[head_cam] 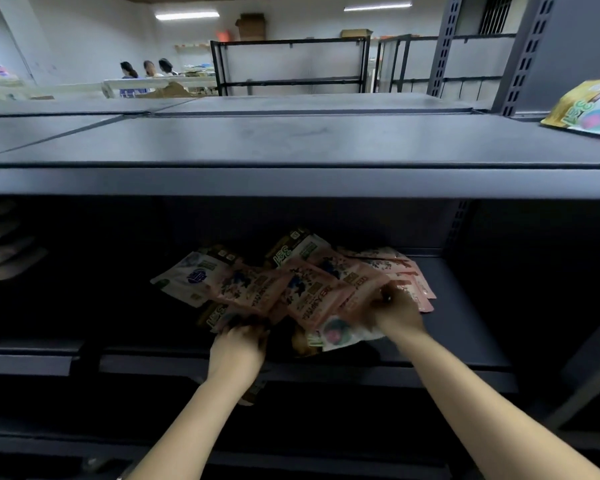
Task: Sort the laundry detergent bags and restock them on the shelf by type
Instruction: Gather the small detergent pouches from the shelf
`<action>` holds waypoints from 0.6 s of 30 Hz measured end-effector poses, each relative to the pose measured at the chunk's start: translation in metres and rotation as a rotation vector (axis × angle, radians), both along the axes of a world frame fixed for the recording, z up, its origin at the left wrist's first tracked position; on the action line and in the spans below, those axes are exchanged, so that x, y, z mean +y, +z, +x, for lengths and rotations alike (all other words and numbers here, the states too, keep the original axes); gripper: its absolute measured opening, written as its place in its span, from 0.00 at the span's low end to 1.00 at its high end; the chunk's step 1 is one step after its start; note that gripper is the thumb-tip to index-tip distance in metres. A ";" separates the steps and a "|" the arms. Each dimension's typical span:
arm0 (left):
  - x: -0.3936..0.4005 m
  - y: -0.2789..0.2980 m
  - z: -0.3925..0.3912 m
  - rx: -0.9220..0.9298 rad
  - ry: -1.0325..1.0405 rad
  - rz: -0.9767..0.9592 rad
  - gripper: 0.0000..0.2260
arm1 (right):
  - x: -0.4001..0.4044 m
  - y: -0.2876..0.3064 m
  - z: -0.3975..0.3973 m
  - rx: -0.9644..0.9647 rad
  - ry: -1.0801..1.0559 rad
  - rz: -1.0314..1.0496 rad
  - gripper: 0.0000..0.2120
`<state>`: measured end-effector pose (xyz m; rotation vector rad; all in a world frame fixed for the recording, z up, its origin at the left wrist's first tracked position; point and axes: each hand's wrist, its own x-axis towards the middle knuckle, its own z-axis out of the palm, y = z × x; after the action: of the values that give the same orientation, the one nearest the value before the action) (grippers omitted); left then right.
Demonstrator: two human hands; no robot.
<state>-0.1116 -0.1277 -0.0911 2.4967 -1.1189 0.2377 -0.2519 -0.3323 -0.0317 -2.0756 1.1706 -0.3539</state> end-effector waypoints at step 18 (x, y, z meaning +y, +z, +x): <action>-0.024 0.061 -0.055 0.281 -0.260 0.342 0.12 | -0.008 0.074 -0.097 0.134 -0.174 -0.622 0.14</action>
<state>-0.1664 -0.1521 -0.0305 2.5215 -1.4380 -0.3969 -0.3485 -0.3399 0.0426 -2.5579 1.4587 -0.7488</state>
